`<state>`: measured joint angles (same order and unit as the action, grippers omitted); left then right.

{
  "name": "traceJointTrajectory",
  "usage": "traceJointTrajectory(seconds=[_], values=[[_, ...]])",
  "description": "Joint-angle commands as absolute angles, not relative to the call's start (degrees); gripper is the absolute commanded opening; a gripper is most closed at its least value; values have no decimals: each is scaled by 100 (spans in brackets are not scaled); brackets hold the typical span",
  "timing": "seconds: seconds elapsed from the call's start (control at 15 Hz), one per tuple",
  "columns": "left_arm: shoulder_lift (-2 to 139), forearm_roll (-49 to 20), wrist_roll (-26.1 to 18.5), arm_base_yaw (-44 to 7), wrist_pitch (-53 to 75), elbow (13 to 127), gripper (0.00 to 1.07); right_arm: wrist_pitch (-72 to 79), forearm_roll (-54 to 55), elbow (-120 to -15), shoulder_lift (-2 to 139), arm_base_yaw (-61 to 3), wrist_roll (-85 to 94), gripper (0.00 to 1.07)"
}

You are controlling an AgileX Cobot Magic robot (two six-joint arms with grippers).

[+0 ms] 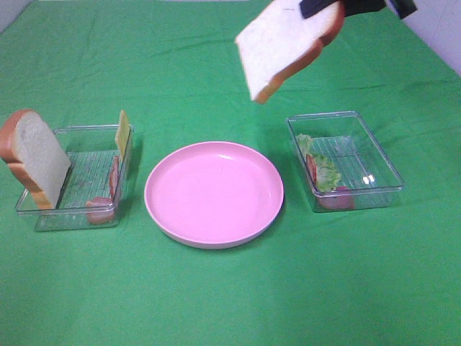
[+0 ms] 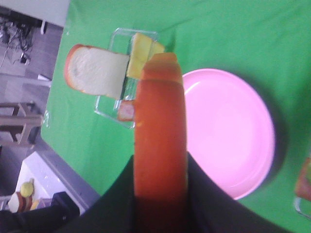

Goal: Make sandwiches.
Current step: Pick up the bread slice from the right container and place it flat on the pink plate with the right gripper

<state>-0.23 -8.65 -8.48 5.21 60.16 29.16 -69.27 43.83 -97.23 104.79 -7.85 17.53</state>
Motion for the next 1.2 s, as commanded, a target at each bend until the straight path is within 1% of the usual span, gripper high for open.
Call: traceJointTrajectory(seconds=[0.07, 0.13, 0.2, 0.27, 0.47, 0.6, 1.07, 1.2], values=[[-138, -882, -842, 550, 5970, 2893, 67, -6956, 4526, -9735, 10674, -1392, 1776, 0], [-138, -882, -842, 550, 5970, 2893, 67, -6956, 4526, -9735, 10674, -1392, 1776, 0], [-138, -882, -842, 550, 5970, 2893, 67, -6772, 4566, -9735, 10880, -1662, 1627, 0], [-138, -882, -842, 550, 5970, 2893, 67, -6738, 4698, -9735, 11075, -1765, 1627, 0], [-138, -882, -842, 550, 5970, 2893, 67, -6669, 5248, -9729, 11763, -1811, 1662, 0], [-138, -882, -842, 550, 5970, 2893, 67, -6709, 5271, -9729, 12261, -1811, 1673, 0], [-138, -882, -842, 550, 5970, 2893, 67, -6893, 5426, -9729, 12788, -2005, 1971, 0], [-138, -882, -842, 550, 5970, 2893, 67, -6795, 5271, -9729, 12972, -2051, 2000, 0]])
